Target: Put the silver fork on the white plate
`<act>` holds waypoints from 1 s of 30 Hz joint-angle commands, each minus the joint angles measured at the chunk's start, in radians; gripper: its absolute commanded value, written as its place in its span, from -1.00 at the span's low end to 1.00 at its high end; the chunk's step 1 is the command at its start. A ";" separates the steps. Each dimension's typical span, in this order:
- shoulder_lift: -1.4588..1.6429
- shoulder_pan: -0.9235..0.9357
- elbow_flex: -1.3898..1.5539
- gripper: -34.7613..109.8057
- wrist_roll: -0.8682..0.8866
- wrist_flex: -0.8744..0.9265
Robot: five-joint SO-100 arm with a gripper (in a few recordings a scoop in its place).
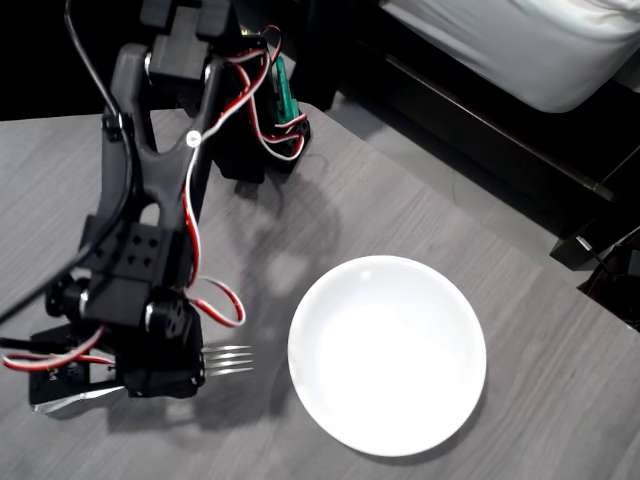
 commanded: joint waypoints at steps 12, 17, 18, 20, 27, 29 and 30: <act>0.305 -0.166 -0.060 -0.52 0.054 0.120; 0.290 -0.333 -0.054 -0.52 0.146 0.138; 0.282 -0.367 -0.054 -0.52 0.167 0.138; 0.262 -0.434 -0.054 -0.52 0.206 0.137; 0.170 -0.611 -0.060 -0.52 0.302 0.106; 0.141 -0.634 -0.060 -0.52 0.314 0.089; 0.124 -0.643 -0.060 -0.52 0.321 0.080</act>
